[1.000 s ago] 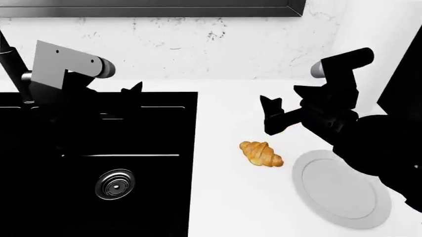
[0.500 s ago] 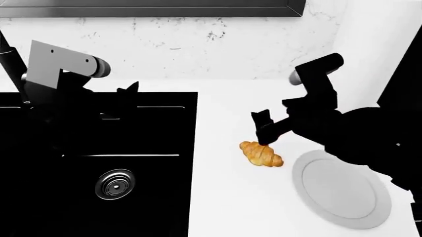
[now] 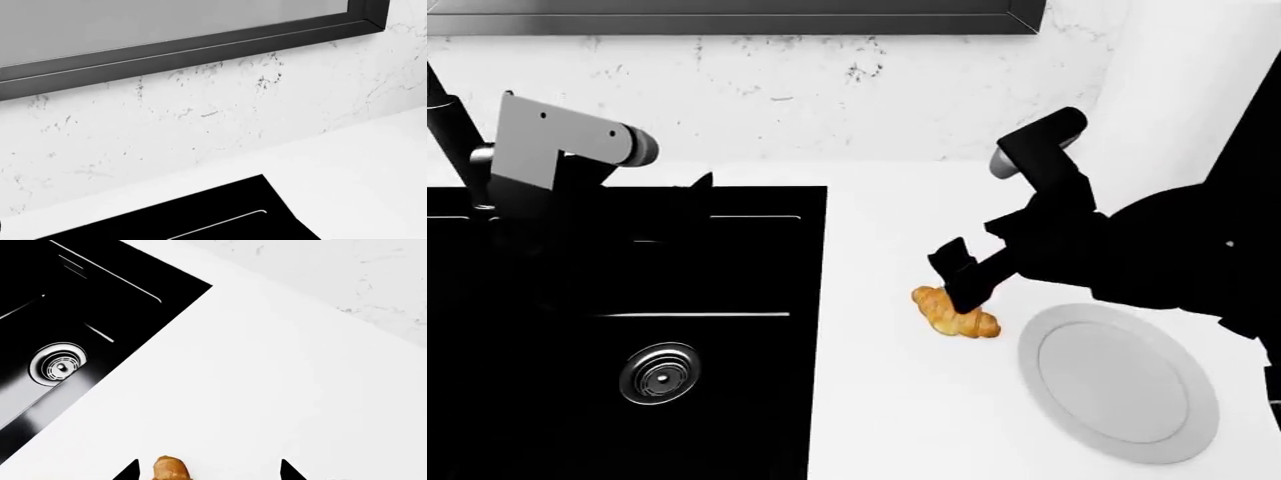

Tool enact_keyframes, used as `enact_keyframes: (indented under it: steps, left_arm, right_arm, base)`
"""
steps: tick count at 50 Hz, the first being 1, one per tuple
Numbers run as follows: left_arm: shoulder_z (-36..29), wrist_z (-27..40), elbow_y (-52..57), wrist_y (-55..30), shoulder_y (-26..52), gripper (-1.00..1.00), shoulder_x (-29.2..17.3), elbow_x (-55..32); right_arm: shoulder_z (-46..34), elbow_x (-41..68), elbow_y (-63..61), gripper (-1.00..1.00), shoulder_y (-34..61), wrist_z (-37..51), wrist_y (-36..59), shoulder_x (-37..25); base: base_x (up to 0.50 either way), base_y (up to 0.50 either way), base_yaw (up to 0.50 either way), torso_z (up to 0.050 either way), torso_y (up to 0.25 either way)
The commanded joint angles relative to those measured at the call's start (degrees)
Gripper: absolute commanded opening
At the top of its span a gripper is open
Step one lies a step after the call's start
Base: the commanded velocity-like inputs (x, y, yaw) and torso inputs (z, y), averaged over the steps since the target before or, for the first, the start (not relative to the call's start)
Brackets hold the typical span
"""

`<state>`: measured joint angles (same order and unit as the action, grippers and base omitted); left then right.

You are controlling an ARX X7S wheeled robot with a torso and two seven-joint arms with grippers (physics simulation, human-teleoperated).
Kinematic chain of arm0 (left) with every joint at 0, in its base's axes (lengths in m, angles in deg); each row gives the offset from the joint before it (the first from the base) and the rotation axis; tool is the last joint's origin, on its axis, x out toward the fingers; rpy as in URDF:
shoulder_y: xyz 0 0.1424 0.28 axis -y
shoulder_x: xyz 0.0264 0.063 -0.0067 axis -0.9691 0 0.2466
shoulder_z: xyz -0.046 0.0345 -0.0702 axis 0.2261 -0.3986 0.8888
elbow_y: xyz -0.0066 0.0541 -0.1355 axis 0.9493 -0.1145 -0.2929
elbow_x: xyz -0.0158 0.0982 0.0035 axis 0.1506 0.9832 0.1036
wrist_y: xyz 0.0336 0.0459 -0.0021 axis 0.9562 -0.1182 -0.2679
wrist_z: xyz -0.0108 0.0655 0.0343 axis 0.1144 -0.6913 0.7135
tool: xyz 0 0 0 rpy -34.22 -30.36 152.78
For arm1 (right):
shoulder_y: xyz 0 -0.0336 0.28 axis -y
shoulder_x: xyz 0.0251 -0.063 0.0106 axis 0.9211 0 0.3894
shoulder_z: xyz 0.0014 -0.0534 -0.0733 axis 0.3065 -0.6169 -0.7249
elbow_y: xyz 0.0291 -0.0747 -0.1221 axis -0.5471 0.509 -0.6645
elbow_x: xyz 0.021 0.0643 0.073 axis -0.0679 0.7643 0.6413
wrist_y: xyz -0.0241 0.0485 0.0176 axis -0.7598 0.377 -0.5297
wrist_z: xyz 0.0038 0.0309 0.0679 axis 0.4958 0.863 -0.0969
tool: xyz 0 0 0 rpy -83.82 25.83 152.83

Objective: Place the pastries on the plates.

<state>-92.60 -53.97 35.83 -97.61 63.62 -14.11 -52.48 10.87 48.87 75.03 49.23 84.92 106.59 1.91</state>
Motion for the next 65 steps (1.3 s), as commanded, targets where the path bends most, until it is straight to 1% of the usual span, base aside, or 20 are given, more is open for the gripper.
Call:
enact_keyframes:
  steps: [1,6,9,13,17,23,28,30,36,37,44,53,59,62,65]
  left_arm:
    - [0.0,0.3,0.1,0.4,-0.6,1.0,0.0,0.0]
    - [0.0,-0.1,-0.3,0.7,-0.6,1.0,-0.2,0.0]
    - [-0.2,0.2,-0.2,0.6,-0.6,1.0,-0.1,0.1]
    - [0.2,-0.7,-0.5,1.0,-0.7,1.0,-0.8,-0.1]
    - [0.2,0.2,-0.1,0.8,-1.1,1.0,-0.4,-0.3]
    - [1.0,-1.0,-0.4,0.9,-0.9,1.0,-1.8,-0.9]
    - [0.7,0.1,0.2,0.6,-1.0,1.0,-1.0,-1.0]
    - [1.0,-0.6,-0.2,0.9,-1.1,1.0,-1.7,-1.0]
    - [0.6,-0.3,-0.3,1.2,-1.3,1.0,-1.3,-0.7]
    - [0.0,0.1,-0.4,1.2,-1.0,1.0,-0.6,-0.3]
    - [-0.1,0.9,0.1,0.8,-1.3,1.0,-0.4,-0.6]
    - [-0.4,0.5,-0.1,1.0,-1.3,1.0,-0.7,-0.5]
    - [-0.6,0.6,-0.3,1.1,-1.1,1.0,-0.5,-0.4]
    - [0.0,0.0,-0.5,1.5,-1.5,1.0,-1.3,-0.6]
    - [-0.2,0.8,0.0,1.3,-1.7,1.0,-0.9,-0.7]
  right_arm:
    - [-1.3,1.8,-0.2,1.0,1.4,-1.9,2.4,0.5]
    - [-0.7,3.7,-1.2,1.0,1.1,-1.8,3.1,0.7]
    - [-1.7,3.4,-1.7,1.0,1.2,-2.4,3.5,0.5]
    - [-3.0,2.5,-1.1,1.0,1.2,-3.1,3.3,0.8]
    - [-4.6,1.1,-0.4,1.0,0.9,-4.0,2.5,1.4]
    - [-6.3,-0.7,1.3,1.0,0.5,-5.5,0.9,2.3]
    - [-8.3,-2.8,3.2,1.0,0.6,-7.2,-0.6,3.4]
    - [-8.7,-3.3,3.9,1.0,0.6,-7.5,-1.0,3.6]
    - [-9.1,-3.5,4.3,1.0,0.1,-7.7,-1.4,3.6]
    - [-9.3,-3.5,4.3,1.0,-0.3,-7.9,-1.3,3.6]
    - [-10.5,-4.2,4.0,1.0,-1.4,-7.9,-1.6,2.8]
    - [-10.4,-3.6,3.5,1.0,-3.3,-7.3,-2.1,2.1]
    - [-10.9,-4.1,4.3,1.0,-3.4,-7.9,-2.8,2.7]
    - [-11.2,-4.3,4.7,1.0,-3.3,-8.2,-3.0,2.9]
    - [-11.3,-4.5,5.0,1.0,-3.4,-8.3,-3.4,3.1]
  base:
    - [0.0,0.0,0.0,0.0,0.0]
    - [0.0,0.0,0.0,0.0,0.0]
    - [0.0,0.0,0.0,0.0,0.0]
    - [0.0,0.0,0.0,0.0,0.0]
    - [0.0,0.0,0.0,0.0,0.0]
    - [0.0,0.0,0.0,0.0,0.0]
    - [0.0,0.0,0.0,0.0,0.0]
    - [0.0,0.0,0.0,0.0,0.0]
    - [0.0,0.0,0.0,0.0,0.0]
    - [0.0,0.0,0.0,0.0,0.0]
    - [0.0,0.0,0.0,0.0,0.0]
    - [0.0,0.0,0.0,0.0,0.0]
    - [0.0,0.0,0.0,0.0,0.0]
    - [0.0,0.0,0.0,0.0,0.0]
    - [0.0,0.0,0.0,0.0,0.0]
